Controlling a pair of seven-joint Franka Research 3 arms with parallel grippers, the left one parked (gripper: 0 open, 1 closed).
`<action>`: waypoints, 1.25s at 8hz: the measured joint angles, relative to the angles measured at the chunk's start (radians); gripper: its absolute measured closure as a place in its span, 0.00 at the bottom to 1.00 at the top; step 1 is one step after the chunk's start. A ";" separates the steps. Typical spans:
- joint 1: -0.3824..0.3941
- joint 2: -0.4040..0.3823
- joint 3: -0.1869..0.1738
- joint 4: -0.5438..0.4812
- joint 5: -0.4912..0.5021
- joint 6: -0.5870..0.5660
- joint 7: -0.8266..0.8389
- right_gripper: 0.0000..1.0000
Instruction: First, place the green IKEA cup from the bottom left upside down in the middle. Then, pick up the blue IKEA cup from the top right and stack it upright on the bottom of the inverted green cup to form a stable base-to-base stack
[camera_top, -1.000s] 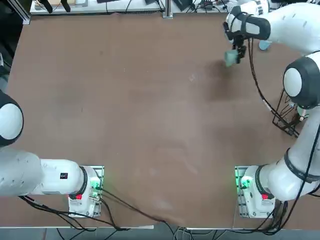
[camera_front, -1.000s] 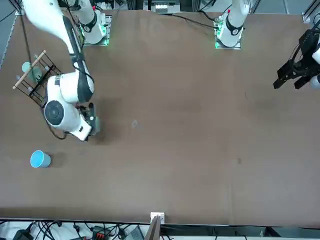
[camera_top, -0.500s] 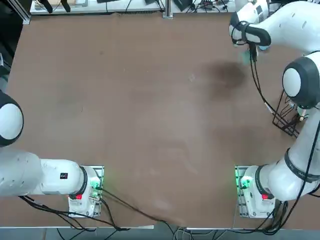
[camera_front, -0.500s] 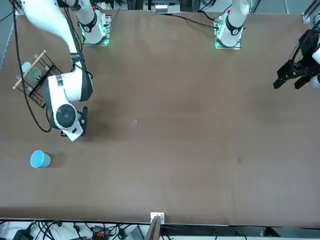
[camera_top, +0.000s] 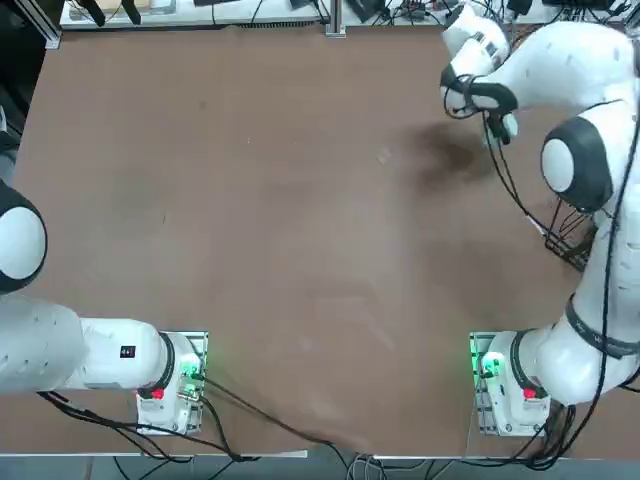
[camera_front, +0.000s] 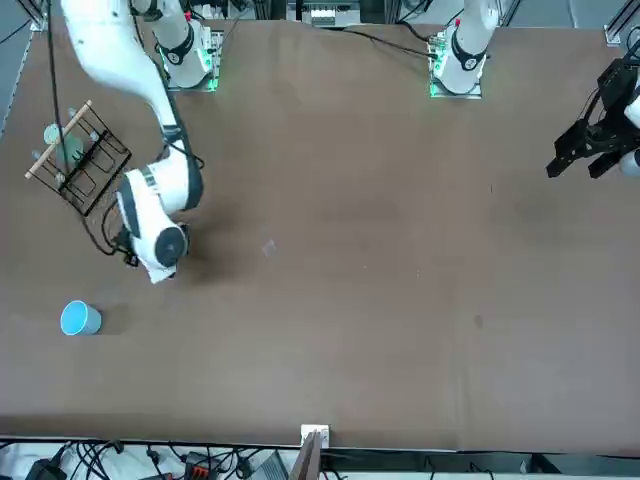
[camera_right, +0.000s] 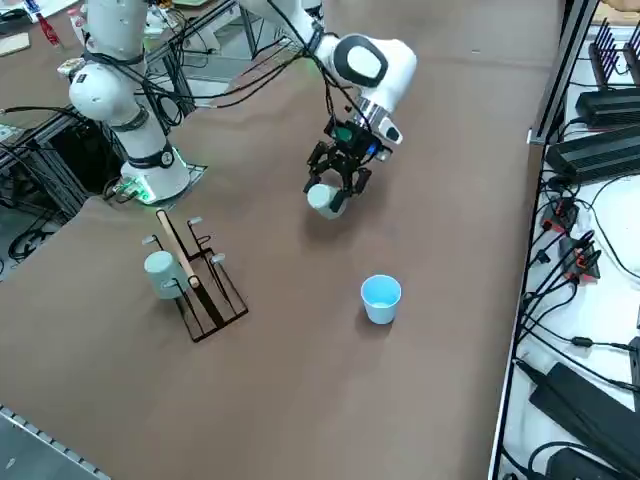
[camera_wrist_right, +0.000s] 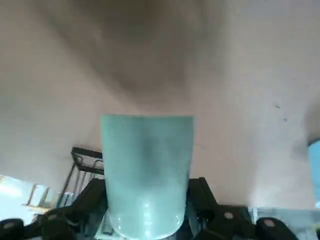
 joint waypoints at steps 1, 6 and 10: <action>0.035 0.024 0.001 0.006 -0.024 -0.048 0.060 0.13; 0.072 0.119 0.000 0.045 -0.079 -0.102 0.105 0.13; 0.073 0.174 -0.001 0.064 -0.147 -0.102 0.206 0.13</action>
